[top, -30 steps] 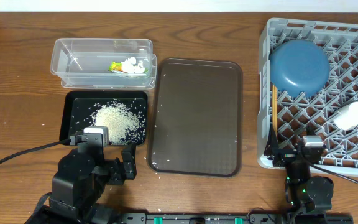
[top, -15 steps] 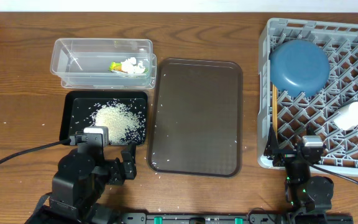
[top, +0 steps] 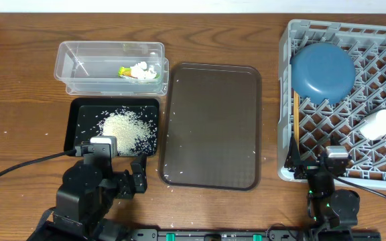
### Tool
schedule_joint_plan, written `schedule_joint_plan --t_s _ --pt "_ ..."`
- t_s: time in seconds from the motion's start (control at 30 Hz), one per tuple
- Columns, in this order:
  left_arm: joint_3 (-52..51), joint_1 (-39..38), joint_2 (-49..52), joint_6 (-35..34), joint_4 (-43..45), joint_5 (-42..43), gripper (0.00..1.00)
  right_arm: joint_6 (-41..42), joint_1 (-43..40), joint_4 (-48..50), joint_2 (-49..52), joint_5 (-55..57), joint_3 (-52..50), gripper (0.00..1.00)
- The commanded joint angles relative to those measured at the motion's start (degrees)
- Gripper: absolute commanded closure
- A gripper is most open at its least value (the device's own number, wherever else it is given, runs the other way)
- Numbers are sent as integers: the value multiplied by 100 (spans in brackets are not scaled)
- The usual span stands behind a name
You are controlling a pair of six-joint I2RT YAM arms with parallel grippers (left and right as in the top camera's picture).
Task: Sort waste into correct bins and load items into the dishwasher rack
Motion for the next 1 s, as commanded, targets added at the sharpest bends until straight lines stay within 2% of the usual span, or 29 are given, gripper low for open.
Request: schedule_joint_plan --t_s 0.0,0.17,0.3,0.5,0.63,0.9,0.97 --pt "-2 -24 -20 13 -7 -48 3 -70 111 -20 -35 -42 -13 1" --pt "-164 337 -151 166 48 -356 3 -70 111 -20 -35 -42 -13 1" --pt "-785 876 -619 273 459 -350 3 -70 111 -20 -35 -42 -13 1" --pt "-2470 1425 -1891 273 1976 -345 3 -70 111 -20 -35 -44 -13 1" --pt "-3386 1513 -2479 275 2920 -348 3 -70 111 -20 -35 -44 -13 1" --pt "-4822 1539 -2771 905 5257 -175 3 -70 111 -20 -35 -44 -13 1" --pt "-4859 1539 -2771 918 5160 -179 3 -70 111 -20 -35 -42 -13 1"
